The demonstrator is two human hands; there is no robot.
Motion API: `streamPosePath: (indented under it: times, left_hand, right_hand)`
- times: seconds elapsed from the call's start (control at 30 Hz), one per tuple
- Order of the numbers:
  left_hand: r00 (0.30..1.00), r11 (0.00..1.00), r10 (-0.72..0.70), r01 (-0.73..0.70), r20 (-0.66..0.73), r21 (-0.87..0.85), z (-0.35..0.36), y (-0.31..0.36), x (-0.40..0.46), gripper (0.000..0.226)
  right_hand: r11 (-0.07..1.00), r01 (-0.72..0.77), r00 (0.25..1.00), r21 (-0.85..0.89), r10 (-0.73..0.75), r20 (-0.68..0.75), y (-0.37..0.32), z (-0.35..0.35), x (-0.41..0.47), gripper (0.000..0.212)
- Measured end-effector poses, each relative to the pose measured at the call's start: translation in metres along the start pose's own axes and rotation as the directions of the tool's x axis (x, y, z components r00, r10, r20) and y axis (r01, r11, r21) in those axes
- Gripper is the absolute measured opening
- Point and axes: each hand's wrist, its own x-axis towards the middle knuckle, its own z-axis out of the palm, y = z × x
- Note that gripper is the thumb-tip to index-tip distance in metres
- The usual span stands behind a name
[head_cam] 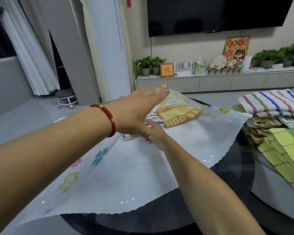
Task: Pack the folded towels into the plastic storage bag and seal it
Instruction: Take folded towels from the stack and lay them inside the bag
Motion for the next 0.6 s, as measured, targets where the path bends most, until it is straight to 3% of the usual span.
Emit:
streamPosePath:
  times: [0.23,0.33,0.43,0.5,0.6]
  left_hand:
    - [0.999,0.992,-0.031,0.027,-0.03,-0.12,0.025,0.016,0.005,0.113]
    - [0.999,0.981,-0.052,0.048,-0.012,-0.19,0.032,0.024,0.013,0.113]
    - [0.998,0.953,-0.066,0.066,0.012,-0.294,0.032,0.035,0.024,0.114]
    - [0.997,0.936,-0.073,0.076,0.02,-0.345,0.032,0.046,0.033,0.113]
    - [0.997,0.928,-0.074,0.073,0.012,-0.366,0.033,0.06,0.045,0.112]
  right_hand:
    - [0.916,0.104,0.987,-0.388,-0.048,0.15,0.016,-0.123,-0.094,0.024]
    - [0.81,0.109,0.986,-0.575,-0.163,-0.043,0.03,-0.204,-0.153,0.022]
    - [0.539,-0.132,0.873,-0.832,-0.334,-0.355,0.048,-0.291,-0.195,0.022]
    - [0.36,-0.391,0.79,-0.847,-0.341,-0.51,0.064,-0.344,-0.21,0.029]
    - [0.382,-0.624,0.71,-0.682,-0.087,-0.698,0.085,-0.394,-0.221,0.044]
